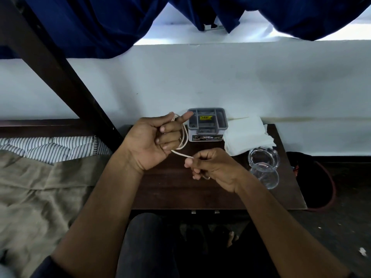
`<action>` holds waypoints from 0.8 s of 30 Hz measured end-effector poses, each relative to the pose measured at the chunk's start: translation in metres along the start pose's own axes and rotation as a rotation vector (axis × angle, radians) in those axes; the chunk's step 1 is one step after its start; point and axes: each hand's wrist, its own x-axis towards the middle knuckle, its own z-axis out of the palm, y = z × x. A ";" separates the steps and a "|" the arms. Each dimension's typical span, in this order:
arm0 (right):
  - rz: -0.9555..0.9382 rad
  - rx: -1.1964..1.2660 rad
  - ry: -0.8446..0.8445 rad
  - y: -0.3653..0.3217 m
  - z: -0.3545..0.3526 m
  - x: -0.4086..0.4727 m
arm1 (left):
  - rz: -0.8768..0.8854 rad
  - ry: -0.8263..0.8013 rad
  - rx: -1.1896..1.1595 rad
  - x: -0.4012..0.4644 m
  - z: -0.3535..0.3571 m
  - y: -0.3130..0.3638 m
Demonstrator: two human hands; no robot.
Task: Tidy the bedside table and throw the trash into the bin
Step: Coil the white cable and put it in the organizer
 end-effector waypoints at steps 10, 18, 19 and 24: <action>-0.222 -0.565 0.192 -0.051 -0.009 0.025 | -0.366 0.060 0.746 -0.013 0.004 -0.004; -0.353 -0.811 0.503 -0.071 0.004 0.018 | 0.141 0.473 0.802 0.018 0.001 -0.055; -0.363 -0.758 0.501 -0.069 0.007 0.014 | 0.199 0.517 0.767 0.022 0.000 -0.058; -0.306 -0.347 0.417 -0.047 0.020 -0.005 | 0.406 0.651 0.398 0.032 -0.001 -0.060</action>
